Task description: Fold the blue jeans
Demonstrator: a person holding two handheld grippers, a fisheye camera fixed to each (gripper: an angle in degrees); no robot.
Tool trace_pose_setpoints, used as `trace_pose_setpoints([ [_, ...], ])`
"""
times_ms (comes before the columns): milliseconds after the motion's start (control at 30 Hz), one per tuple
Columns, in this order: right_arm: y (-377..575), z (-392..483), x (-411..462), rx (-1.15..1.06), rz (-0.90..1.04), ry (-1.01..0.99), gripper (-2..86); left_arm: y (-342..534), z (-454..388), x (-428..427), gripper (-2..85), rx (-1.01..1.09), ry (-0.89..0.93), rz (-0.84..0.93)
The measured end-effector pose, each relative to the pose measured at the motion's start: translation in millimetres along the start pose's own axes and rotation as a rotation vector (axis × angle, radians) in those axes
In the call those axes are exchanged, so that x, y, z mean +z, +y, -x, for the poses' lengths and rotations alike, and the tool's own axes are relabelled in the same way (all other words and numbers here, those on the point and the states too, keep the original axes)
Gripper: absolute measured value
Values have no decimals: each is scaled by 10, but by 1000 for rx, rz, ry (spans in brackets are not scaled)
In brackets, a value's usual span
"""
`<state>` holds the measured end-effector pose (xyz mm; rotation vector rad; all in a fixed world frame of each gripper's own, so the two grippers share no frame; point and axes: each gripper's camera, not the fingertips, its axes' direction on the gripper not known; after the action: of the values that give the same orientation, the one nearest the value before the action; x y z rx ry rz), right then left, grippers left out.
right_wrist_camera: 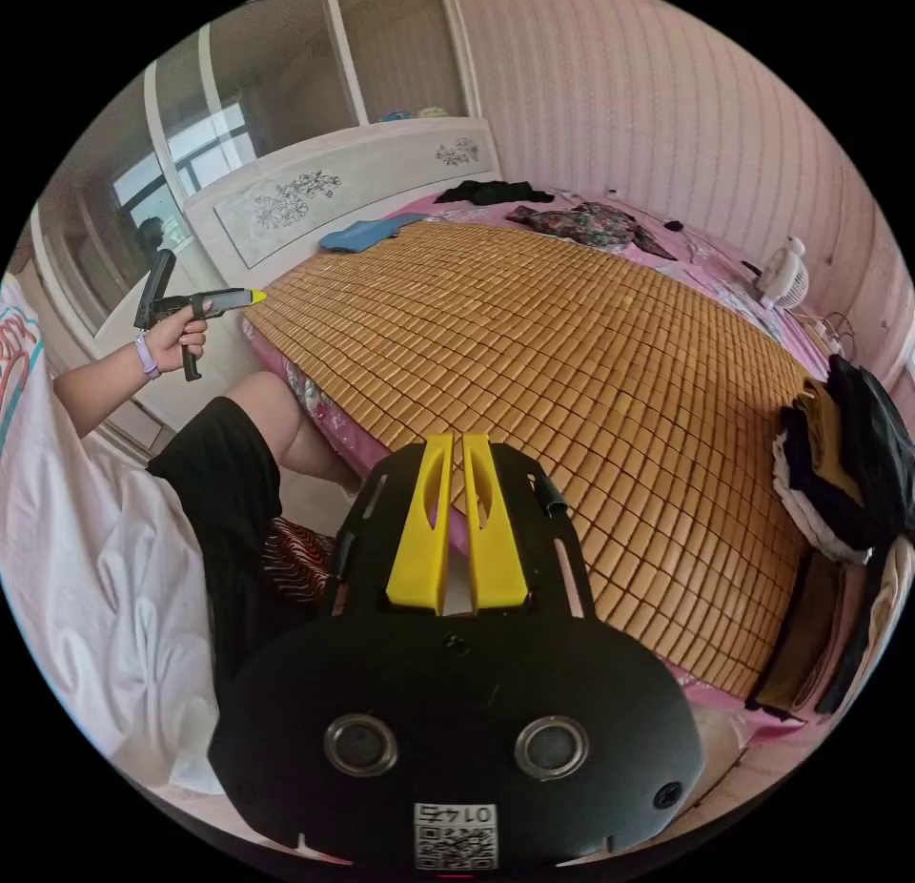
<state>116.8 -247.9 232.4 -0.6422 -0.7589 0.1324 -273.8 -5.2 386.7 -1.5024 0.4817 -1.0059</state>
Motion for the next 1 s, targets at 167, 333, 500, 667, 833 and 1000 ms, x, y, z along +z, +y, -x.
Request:
trace_pose_setpoints([
  [167, -1081, 362, 795, -139, 79, -175, 50, -157, 914, -354, 14, -120, -72, -79],
  [333, -2171, 805, 1770, -377, 192, -141, 67, -694, 1785, -422, 34, -223, -89, -110],
  [500, -3526, 1158, 2970, -511, 221, -96, 82, -1609, 2584, -335, 59, -214, -143, -137],
  [667, -4758, 1546, 3884, -535, 128, -216, 82, -2629, 3503, -106, 81, -289, -77, -158],
  [833, -5802, 1857, 4726, -369, -8, -195, 85, -3388, 4102, 54, 85, -331, -133, -142],
  [1000, -6399, 2239, 5565, -366, -7, -110, 92, -3804, 4576, 182, 71, -421, -188, -122],
])
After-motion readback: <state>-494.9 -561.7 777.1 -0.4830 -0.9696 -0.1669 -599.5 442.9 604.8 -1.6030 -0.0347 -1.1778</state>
